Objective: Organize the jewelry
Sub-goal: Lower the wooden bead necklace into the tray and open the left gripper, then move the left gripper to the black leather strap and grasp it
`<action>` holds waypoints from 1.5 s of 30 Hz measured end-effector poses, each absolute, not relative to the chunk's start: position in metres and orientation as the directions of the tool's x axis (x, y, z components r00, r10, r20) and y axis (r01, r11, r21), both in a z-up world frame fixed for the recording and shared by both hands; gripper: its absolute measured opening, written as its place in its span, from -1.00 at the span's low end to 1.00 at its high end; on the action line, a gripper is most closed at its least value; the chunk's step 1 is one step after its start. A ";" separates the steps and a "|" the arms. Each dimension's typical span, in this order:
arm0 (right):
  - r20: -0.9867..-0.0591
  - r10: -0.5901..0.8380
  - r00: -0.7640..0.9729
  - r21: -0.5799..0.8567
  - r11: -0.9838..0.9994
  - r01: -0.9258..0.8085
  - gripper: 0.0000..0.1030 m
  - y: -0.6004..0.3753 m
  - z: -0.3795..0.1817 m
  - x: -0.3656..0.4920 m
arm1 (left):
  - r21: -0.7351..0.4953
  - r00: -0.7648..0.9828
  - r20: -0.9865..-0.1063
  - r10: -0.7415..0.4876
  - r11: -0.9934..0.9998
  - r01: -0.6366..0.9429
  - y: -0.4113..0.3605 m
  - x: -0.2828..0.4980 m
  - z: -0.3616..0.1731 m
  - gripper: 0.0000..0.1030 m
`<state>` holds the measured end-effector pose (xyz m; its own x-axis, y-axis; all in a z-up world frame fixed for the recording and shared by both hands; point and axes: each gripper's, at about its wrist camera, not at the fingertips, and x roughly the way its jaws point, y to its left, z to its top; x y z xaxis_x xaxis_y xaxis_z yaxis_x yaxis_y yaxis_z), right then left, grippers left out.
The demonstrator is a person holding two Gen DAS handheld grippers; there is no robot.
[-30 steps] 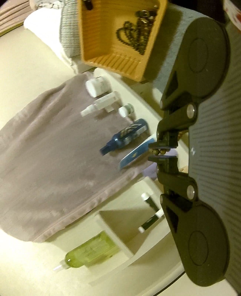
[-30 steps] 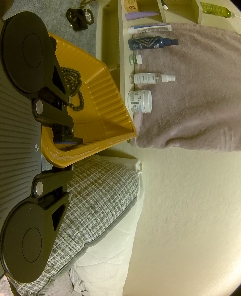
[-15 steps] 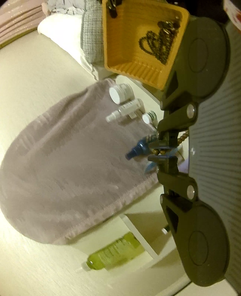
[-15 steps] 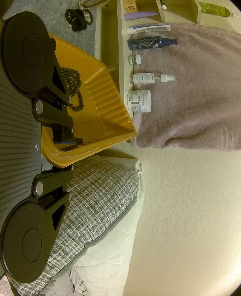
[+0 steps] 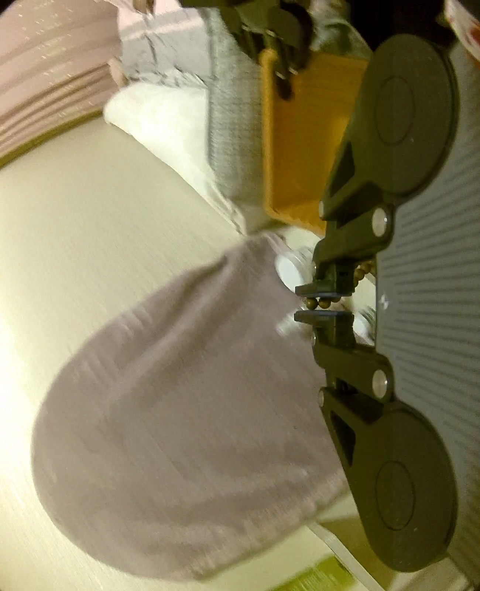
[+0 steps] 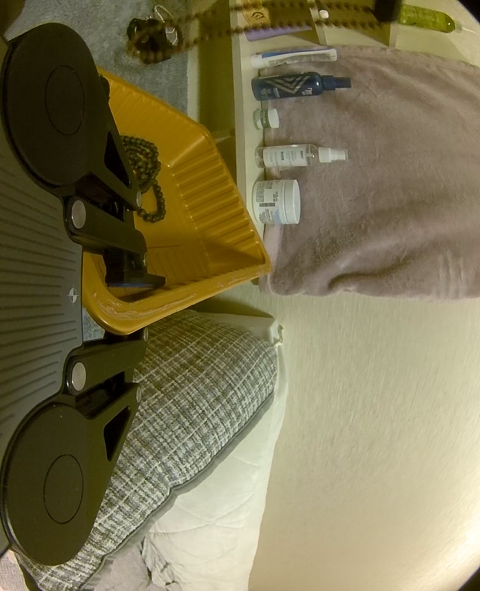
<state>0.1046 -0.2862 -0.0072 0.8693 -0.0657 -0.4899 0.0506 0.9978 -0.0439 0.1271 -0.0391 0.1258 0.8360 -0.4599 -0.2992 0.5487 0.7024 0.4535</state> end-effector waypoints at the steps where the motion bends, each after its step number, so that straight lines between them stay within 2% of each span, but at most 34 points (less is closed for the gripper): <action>1: -0.490 -0.066 0.869 -0.043 0.998 0.051 -0.84 -0.286 -0.007 0.105 | 0.450 0.828 -0.297 -0.476 0.695 0.561 -0.045 0.126 0.127 -0.89; 5: -0.490 -0.065 0.869 -0.039 0.998 0.053 -0.84 -0.286 -0.007 0.105 | 0.419 0.792 -0.301 -0.532 0.672 0.611 -0.070 0.130 0.128 -0.89; 11: -0.490 -0.063 0.869 -0.032 0.998 0.054 -0.84 -0.286 -0.007 0.104 | 0.387 0.738 -0.360 -0.571 0.628 0.675 -0.100 0.141 0.110 -0.89; 25: -0.491 -0.062 0.869 -0.021 0.998 0.059 -0.84 -0.287 -0.009 0.105 | 0.303 0.650 -0.498 -0.575 0.586 0.751 -0.128 0.169 0.061 -0.89; 33: -0.490 -0.064 0.870 -0.023 0.998 0.060 -0.84 -0.287 -0.010 0.104 | 0.280 0.643 -0.533 -0.550 0.602 0.748 -0.125 0.174 0.042 -0.88; 40: -0.492 -0.065 0.868 -0.024 0.998 0.061 -0.84 -0.287 -0.010 0.104 | 0.263 0.667 -0.520 -0.533 0.644 0.719 -0.116 0.175 0.045 -0.72; 45: -0.492 -0.065 0.868 -0.024 0.998 0.062 -0.84 -0.287 -0.010 0.104 | 0.249 0.714 -0.498 -0.492 0.708 0.661 -0.089 0.173 0.048 -0.51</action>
<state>0.1037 -0.2872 -0.0099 0.8682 -0.0654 -0.4919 0.0615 0.9978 -0.0242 0.1728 -0.0889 0.0479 0.7144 -0.4915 -0.4981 0.6609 0.7079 0.2493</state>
